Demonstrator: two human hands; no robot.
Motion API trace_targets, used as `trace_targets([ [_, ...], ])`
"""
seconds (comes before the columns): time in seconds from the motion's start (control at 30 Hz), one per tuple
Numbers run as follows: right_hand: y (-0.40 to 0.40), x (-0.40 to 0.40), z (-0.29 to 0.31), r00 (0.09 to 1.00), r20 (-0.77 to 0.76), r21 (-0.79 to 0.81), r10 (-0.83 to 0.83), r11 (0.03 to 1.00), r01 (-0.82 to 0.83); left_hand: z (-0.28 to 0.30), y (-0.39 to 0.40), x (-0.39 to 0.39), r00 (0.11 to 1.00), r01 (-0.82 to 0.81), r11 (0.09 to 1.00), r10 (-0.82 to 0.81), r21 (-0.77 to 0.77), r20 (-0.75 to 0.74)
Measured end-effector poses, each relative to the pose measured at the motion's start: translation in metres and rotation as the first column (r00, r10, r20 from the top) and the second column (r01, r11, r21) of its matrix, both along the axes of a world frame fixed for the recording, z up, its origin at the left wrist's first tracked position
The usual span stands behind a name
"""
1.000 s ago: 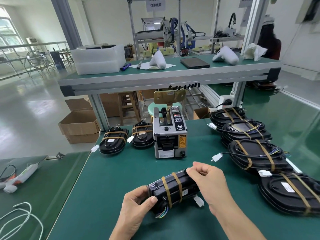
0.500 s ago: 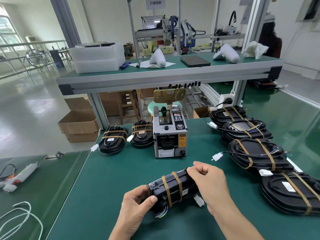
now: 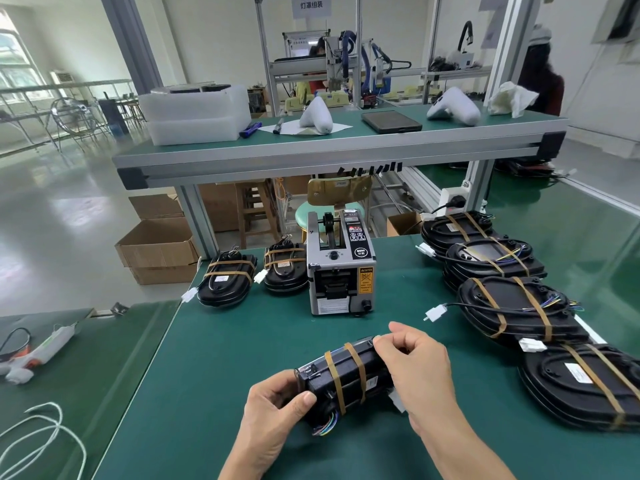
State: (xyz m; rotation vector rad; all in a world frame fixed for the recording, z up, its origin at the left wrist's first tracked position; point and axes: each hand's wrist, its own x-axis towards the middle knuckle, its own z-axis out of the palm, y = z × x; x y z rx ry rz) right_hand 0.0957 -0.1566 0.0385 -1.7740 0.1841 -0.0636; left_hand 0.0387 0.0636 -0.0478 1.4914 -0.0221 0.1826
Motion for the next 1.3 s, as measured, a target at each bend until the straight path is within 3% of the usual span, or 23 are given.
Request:
trace_targets([
  [0.57, 0.004, -0.003, -0.003, 0.995, 0.094, -0.192, -0.038, 0.980, 0.056, 0.001, -0.001, 0.001, 1.000, -0.015, 1.000, 0.015, 0.015, 0.001],
  [0.87, 0.000, 0.003, 0.001, 0.997, 0.072, -0.283, -0.003, 0.959, 0.023, 0.001, -0.001, 0.001, 1.000, -0.013, 1.000, 0.013, 0.011, 0.011],
  [1.3, 0.006, 0.006, -0.014, 0.995, 0.087, -0.154, -0.050, 0.986, 0.063, 0.001, -0.002, 0.002, 0.999, -0.003, 1.000, 0.003, 0.004, 0.042],
])
